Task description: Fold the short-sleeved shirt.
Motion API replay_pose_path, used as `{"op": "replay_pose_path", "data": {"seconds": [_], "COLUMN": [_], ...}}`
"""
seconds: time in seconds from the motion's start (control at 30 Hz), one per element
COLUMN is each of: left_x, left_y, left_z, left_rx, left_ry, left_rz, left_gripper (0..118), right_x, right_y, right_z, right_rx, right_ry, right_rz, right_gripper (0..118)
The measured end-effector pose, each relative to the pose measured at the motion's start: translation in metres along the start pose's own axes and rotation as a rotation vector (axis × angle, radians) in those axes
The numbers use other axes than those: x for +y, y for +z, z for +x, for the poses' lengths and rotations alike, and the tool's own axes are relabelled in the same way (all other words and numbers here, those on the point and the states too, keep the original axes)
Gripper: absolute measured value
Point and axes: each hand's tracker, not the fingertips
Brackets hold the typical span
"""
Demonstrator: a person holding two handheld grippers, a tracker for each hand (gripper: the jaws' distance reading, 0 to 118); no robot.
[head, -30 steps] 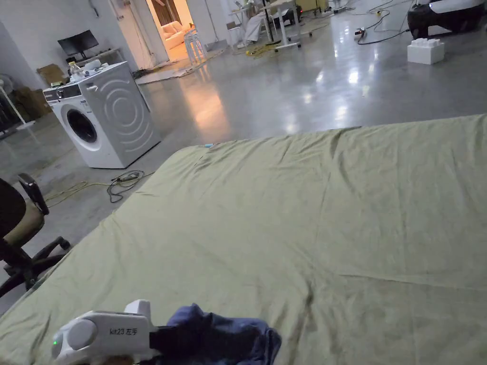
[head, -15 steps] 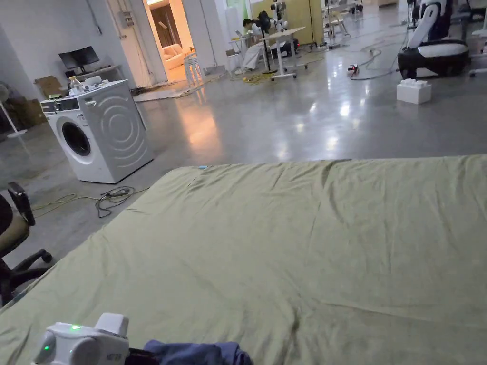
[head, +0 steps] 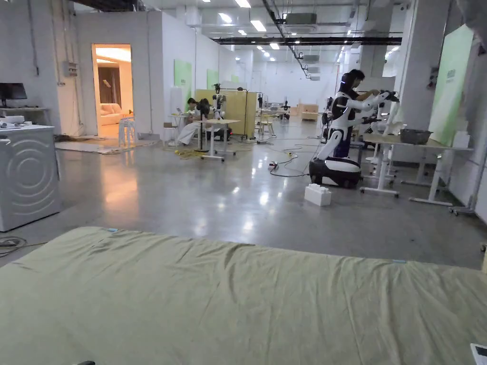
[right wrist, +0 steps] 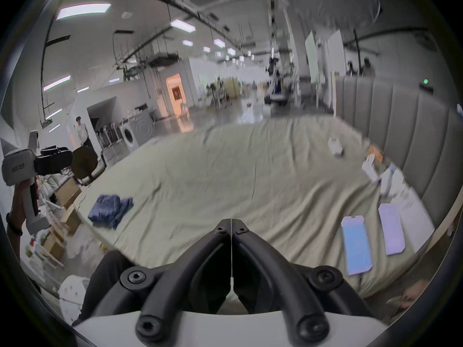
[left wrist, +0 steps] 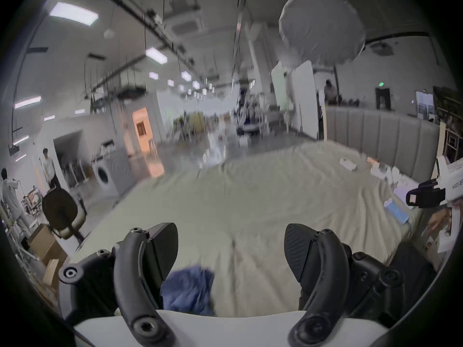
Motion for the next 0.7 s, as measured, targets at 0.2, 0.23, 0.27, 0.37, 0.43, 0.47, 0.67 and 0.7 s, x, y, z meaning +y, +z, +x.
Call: {"op": "replay_pose_path", "data": {"seconds": [0.2, 0.23, 0.27, 0.37, 0.43, 0.47, 0.67, 0.7], "left_x": [0.036, 0.036, 0.034, 0.026, 0.022, 0.020, 0.019, 0.020], "left_y": [0.017, 0.022, 0.028, 0.045, 0.057, 0.063, 0.074, 0.072], "left_z": [0.037, 0.038, 0.039, 0.044, 0.040, 0.036, 0.034, 0.034], "left_rx": [0.078, 0.059, 0.053, 0.087, 0.056, 0.029, 0.057, 0.049], "left_ry": [0.073, 0.088, 0.085, 0.016, 0.107, 0.155, 0.128, 0.138], "left_rz": [0.087, 0.110, 0.140, 0.164, 0.154, 0.161, 0.176, 0.175], "left_gripper": [48, 34, 21, 7, 4, 0, 0, 0], "right_x": [0.039, 0.040, 0.041, 0.041, 0.041, 0.041, 0.041, 0.041], "right_y": [0.028, 0.033, 0.036, 0.046, 0.050, 0.052, 0.055, 0.054], "right_z": [-0.014, -0.015, -0.016, -0.020, -0.022, -0.023, -0.025, -0.025], "right_rx": [-0.049, -0.033, -0.022, -0.033, -0.030, -0.031, -0.029, -0.031], "right_ry": [0.036, 0.036, 0.046, 0.063, 0.063, 0.066, 0.074, 0.069], "right_rz": [0.201, 0.217, 0.230, 0.262, 0.265, 0.266, 0.294, 0.295], "right_gripper": [1, 1, 1, 1, 1, 1, 1, 1]}}
